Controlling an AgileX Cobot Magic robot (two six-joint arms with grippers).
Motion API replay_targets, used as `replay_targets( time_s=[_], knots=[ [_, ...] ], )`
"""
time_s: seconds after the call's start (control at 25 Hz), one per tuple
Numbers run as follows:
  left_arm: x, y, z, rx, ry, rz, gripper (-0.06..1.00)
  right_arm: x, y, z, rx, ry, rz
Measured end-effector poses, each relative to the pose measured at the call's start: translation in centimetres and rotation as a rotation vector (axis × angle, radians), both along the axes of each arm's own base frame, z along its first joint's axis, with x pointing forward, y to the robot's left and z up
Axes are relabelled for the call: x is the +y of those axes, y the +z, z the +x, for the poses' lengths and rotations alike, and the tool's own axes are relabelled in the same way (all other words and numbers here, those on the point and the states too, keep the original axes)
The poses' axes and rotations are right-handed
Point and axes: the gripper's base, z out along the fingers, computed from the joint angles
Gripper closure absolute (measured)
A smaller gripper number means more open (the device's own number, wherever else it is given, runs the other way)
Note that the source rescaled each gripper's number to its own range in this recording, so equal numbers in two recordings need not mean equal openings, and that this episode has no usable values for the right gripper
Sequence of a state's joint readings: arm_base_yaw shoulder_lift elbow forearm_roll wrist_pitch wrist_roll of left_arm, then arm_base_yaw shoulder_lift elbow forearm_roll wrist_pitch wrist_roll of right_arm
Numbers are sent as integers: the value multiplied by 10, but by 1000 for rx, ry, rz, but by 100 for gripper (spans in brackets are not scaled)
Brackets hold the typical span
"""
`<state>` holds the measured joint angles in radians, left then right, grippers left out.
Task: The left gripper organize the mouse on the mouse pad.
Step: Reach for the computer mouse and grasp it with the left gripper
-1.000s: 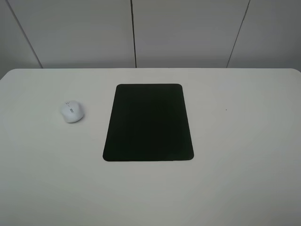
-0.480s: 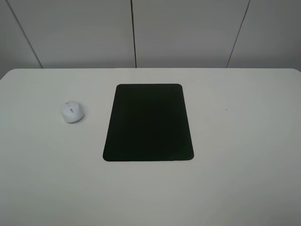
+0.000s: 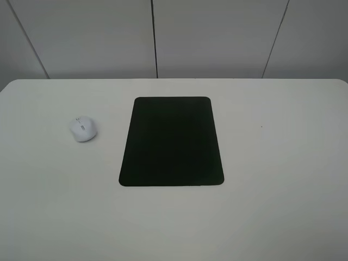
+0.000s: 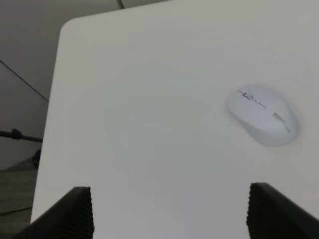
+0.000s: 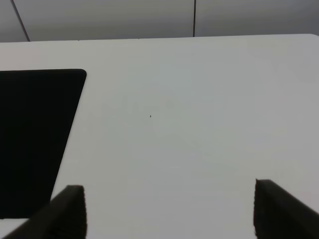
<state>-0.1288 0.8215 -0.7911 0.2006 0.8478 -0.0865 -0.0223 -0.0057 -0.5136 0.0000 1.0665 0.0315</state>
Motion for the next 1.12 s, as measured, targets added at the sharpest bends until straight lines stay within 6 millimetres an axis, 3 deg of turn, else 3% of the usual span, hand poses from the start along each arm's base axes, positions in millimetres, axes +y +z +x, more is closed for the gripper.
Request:
replay_targets(
  time_s=[0.16, 0.32, 0.8, 1.12],
  knots=[
    [-5, -8, 33, 67, 32, -27, 75, 0, 0, 0, 0, 0, 0],
    [-8, -14, 54, 96, 81, -73, 75, 0, 0, 0, 0, 0, 0],
    [-12, -43, 87, 236, 217, -150, 75, 0, 0, 0, 0, 0, 0],
    [-20, -81, 109, 386, 348, -214, 75, 0, 0, 0, 0, 0, 0]
  ],
)
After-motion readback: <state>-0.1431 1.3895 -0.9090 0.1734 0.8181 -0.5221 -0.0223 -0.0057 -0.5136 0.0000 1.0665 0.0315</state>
